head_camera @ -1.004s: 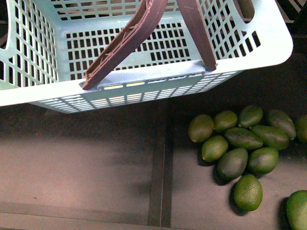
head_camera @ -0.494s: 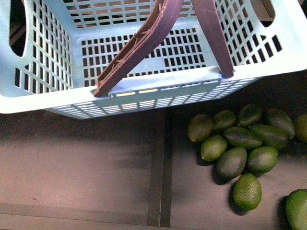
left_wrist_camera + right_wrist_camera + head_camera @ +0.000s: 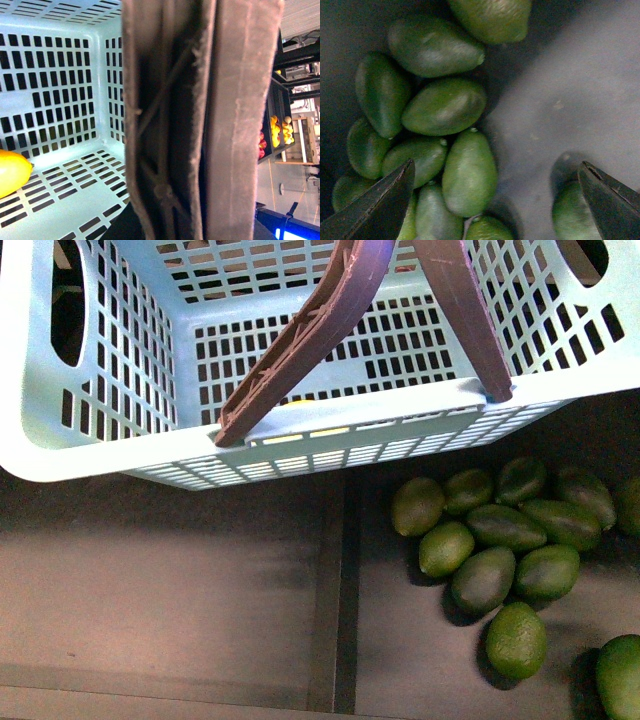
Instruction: Pick mango and avocado into basket
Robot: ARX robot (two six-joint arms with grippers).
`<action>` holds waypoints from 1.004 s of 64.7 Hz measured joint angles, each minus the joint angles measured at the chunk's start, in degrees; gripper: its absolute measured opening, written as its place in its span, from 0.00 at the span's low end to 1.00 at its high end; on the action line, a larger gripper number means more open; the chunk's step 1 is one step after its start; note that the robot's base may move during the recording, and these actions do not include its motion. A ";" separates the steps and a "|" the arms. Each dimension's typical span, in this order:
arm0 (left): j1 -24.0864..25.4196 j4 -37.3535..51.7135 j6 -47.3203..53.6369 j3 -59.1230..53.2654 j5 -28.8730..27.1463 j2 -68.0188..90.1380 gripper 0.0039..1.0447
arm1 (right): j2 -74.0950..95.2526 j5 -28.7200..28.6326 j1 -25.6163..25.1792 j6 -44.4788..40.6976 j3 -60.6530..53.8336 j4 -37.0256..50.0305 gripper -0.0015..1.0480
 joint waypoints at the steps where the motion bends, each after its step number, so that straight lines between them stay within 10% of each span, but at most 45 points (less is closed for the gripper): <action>1: 0.00 0.00 0.00 0.00 -0.02 0.00 0.14 | 0.15 -0.20 0.24 0.76 0.07 0.17 0.92; 65: 0.02 0.00 0.04 0.00 -0.24 0.00 0.14 | 14.45 -3.13 8.59 18.10 4.11 7.54 0.92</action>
